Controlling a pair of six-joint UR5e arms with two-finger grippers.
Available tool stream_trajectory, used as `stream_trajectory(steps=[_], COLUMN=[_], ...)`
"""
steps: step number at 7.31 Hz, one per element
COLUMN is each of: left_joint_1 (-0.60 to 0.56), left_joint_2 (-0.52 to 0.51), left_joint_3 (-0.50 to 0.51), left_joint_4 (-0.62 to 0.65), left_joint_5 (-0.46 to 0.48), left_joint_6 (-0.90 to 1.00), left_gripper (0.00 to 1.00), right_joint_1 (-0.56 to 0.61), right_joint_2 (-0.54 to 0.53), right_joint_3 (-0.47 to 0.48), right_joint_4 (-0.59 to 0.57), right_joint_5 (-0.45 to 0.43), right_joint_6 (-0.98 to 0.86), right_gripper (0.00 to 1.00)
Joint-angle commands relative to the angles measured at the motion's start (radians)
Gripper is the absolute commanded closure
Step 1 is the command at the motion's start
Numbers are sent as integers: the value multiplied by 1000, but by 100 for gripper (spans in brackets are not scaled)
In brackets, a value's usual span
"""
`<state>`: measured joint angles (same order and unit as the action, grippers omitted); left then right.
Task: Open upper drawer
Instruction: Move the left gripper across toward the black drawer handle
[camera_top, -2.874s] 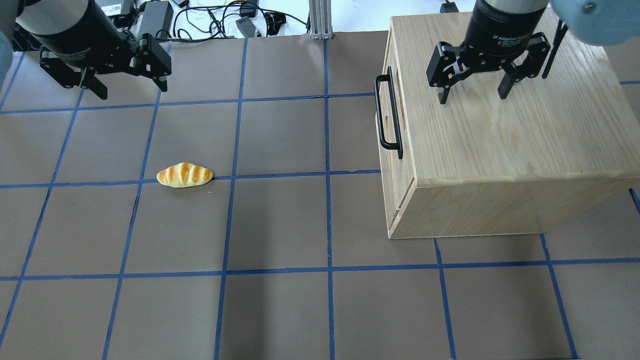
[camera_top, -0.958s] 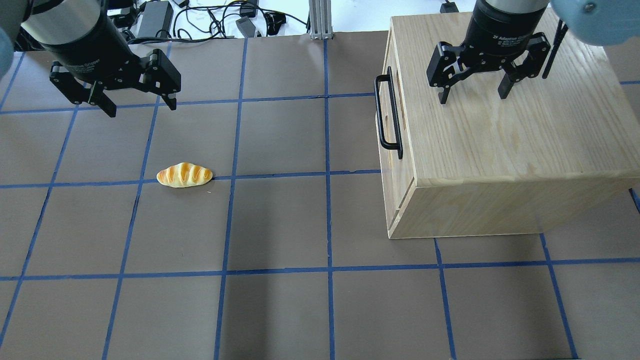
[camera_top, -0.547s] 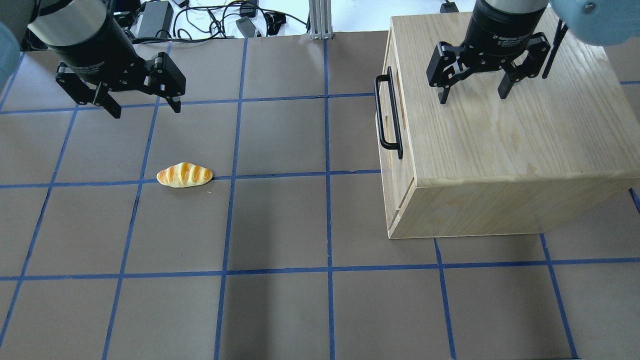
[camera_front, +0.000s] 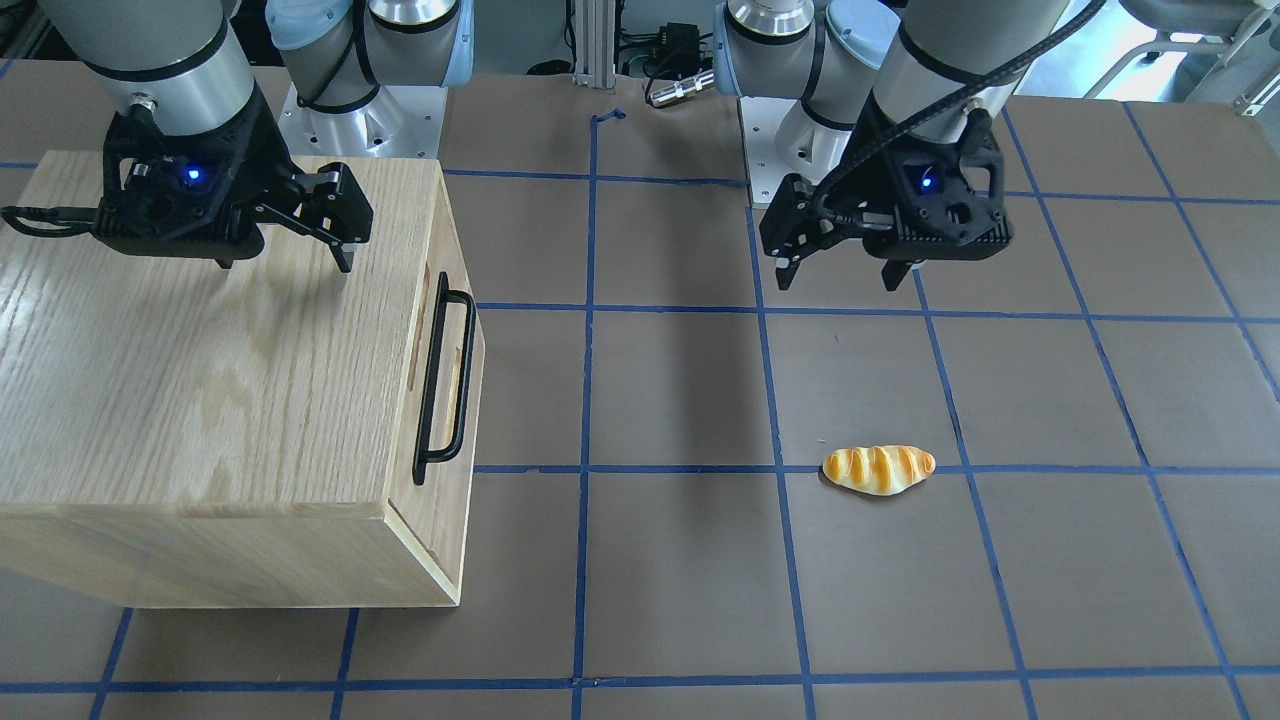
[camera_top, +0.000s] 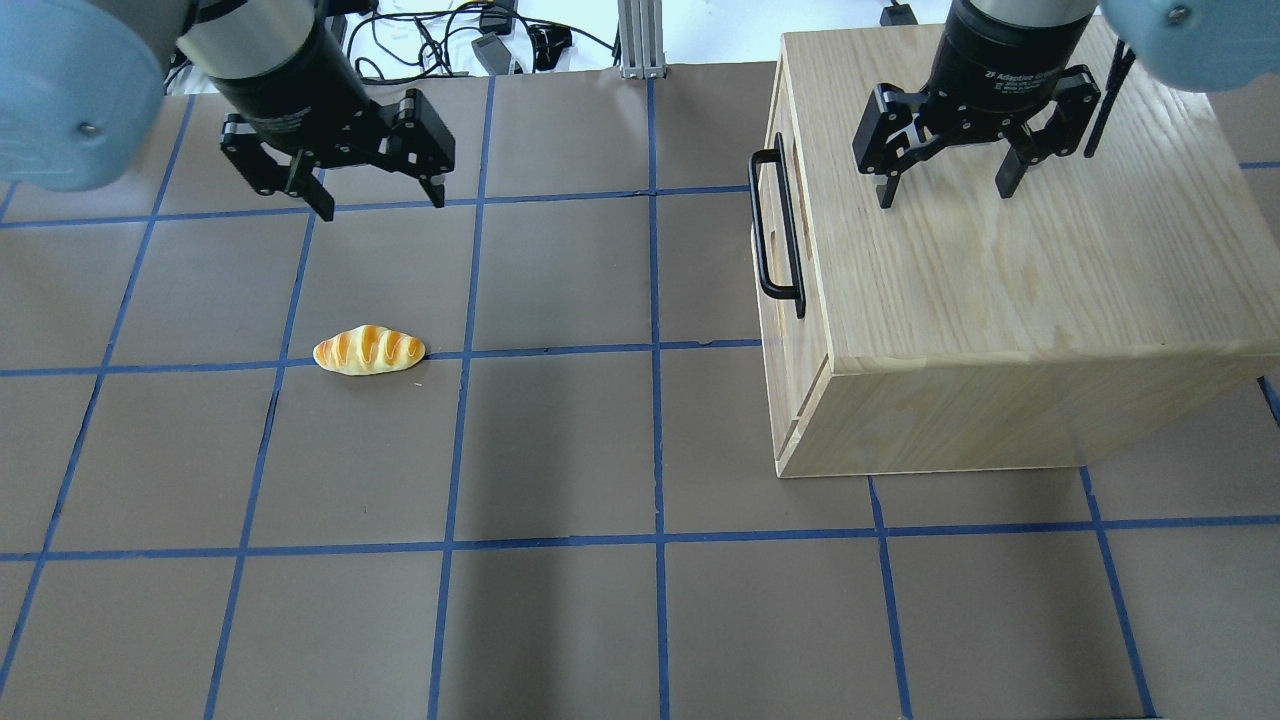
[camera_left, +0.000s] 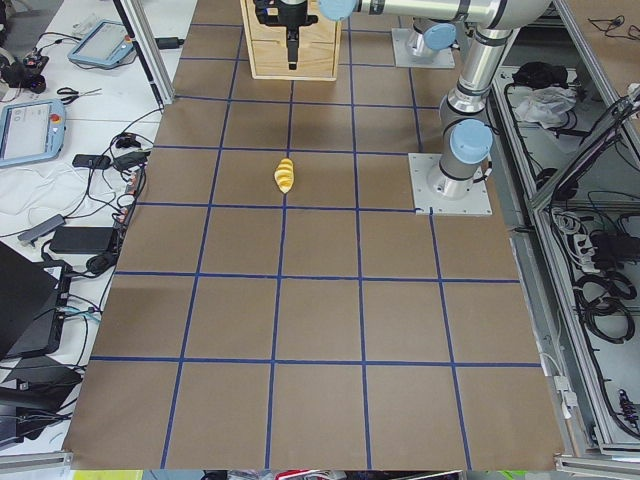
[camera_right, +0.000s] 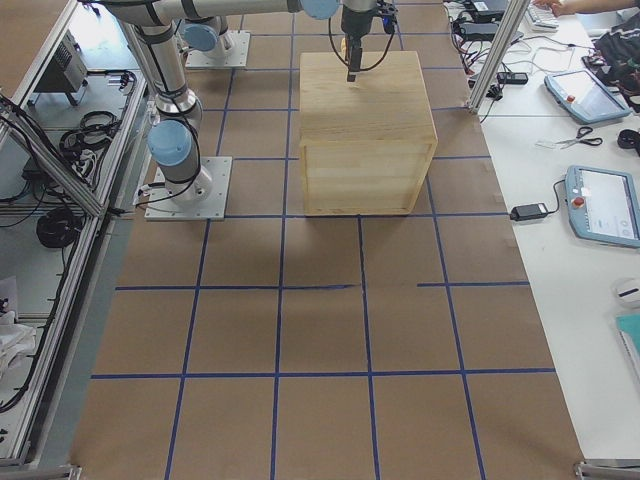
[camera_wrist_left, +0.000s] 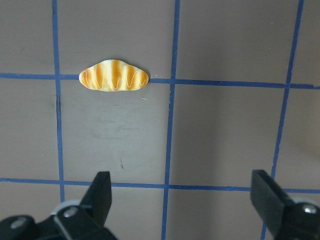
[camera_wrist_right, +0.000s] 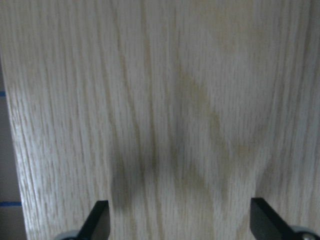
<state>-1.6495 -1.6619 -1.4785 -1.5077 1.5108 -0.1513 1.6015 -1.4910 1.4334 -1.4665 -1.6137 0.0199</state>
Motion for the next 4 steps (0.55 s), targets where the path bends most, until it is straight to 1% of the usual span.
stream_trajectory(steps=[1, 2, 3, 4], left_joint_1=[-90, -126, -151, -171], left_joint_2=[-85, -120, -142, -165], left_joint_3=[4, 4, 6, 6], left_joint_4=[128, 171, 217, 239], left_joint_5=[-21, -38, -87, -110], left_joint_6=[-156, -221, -311, -333], left_gripper=[0, 0, 0, 0], right_joint_1=[-2, 0, 0, 0], right_joint_2=[0, 0, 0, 0], right_joint_3=[-1, -1, -1, 1], right_joint_4=[0, 0, 0, 0], right_joint_5=[0, 0, 0, 0], right_joint_6=[-1, -1, 0, 0], right_gripper=[0, 0, 0, 0])
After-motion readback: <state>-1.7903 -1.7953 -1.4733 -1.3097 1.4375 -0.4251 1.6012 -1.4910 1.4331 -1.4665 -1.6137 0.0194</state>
